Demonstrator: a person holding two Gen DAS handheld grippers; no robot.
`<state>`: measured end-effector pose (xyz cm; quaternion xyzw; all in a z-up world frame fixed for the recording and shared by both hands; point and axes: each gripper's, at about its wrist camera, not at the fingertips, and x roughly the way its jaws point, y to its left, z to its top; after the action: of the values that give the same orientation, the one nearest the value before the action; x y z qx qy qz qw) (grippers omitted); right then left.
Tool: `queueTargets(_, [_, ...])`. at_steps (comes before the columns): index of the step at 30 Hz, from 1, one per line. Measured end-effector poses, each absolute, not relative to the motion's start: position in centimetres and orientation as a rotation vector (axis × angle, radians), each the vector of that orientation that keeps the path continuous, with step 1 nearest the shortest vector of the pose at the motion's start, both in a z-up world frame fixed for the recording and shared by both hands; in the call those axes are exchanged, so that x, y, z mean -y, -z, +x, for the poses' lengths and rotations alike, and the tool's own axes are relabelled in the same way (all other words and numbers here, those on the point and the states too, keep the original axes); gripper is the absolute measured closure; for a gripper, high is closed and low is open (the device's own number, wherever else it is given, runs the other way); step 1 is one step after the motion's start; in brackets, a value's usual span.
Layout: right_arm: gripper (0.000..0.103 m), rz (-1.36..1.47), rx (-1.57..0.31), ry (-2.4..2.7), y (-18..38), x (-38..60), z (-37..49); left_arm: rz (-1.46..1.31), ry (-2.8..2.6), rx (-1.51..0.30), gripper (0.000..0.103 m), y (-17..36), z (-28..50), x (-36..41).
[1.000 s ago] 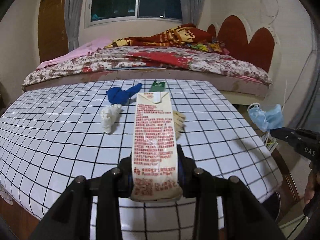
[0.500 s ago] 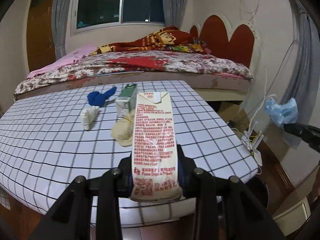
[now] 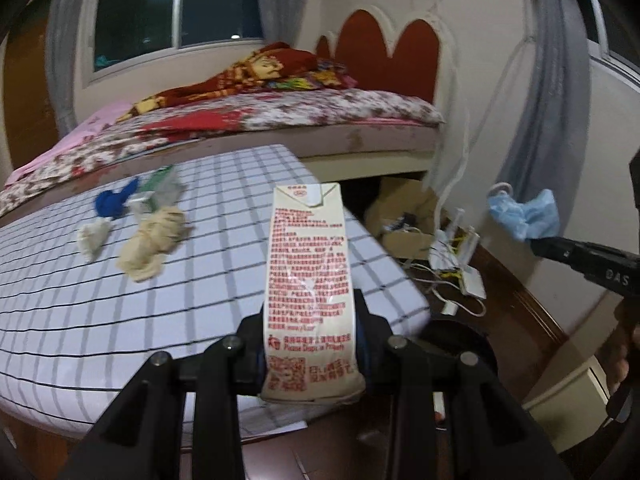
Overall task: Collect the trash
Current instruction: 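Carry the milk carton and blue mask over the bin with both grippers, then open both grippers to drop the carton and mask into the bin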
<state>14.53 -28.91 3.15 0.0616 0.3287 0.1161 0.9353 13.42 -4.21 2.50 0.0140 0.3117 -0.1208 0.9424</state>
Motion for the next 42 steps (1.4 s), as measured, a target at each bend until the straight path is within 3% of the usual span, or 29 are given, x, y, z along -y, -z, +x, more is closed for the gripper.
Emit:
queueTargets(22, [0.095, 0.114, -0.886, -0.049, 4.4, 36.9, 11.5, 0.115, 0.517, -0.819, 0.068, 3.3, 11.4, 17.8])
queueTargets(42, [0.095, 0.059, -1.130, -0.077, 13.9, 36.2, 15.2, 0.069, 0.544, -1.025, 0.067, 11.1, 14.0, 19.9])
